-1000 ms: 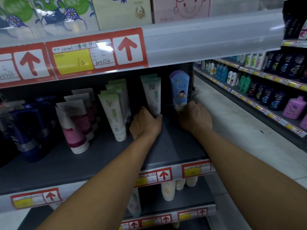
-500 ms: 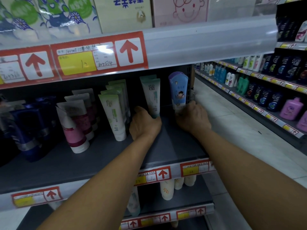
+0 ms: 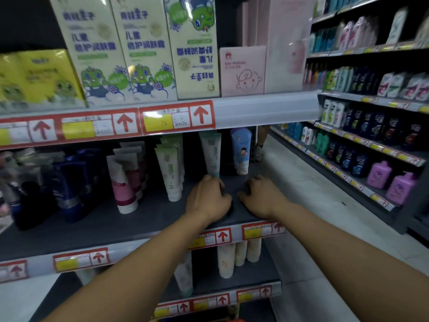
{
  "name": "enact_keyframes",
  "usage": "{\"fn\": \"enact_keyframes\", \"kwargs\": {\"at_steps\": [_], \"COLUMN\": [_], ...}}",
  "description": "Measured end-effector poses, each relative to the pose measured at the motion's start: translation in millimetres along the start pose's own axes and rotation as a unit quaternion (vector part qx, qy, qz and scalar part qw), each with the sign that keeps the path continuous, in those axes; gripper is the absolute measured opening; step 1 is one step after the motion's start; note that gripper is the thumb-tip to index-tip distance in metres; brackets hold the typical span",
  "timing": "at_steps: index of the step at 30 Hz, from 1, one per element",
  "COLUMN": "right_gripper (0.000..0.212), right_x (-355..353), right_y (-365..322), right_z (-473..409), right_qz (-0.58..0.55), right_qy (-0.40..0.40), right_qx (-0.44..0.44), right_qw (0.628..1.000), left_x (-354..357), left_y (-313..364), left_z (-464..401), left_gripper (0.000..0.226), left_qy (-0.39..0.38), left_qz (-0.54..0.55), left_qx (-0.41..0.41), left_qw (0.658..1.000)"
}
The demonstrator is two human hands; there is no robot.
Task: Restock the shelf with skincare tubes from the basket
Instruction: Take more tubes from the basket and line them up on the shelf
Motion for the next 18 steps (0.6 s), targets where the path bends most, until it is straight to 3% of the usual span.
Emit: {"fn": "enact_keyframes", "kwargs": {"at_steps": [7,18], "right_gripper": [0.036,0.034], "right_x": [-17.8,-1.8], "right_y": [-29.2,-107.9], "right_z": [48.5,116.0], "right_qz": [0.033,0.072], "right_qy": [0.054,0.115], "right_qx": [-0.021,-0.089], "right_qw": [0.998,0.987], "left_x": [-33.5,-74.1], "left_y": [-10.6,-62.2], "left_z": [53.3,136.5], "left_gripper": [0.031,0.031], "left_qy": [0.03,0.076], "left_qz": [-0.005,-0.011], "left_qx": [0.037,0.025], "left_qw": [0.999,0.997]}}
Point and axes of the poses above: each hand's wrist, its own z-axis away from the middle knuckle, its own x-axis out of the palm, y = z × x, the point moved 7 cm from there along -z, towards the middle knuckle, and after that the axes turned 7 degrees about -z, right-handed, at the moved point
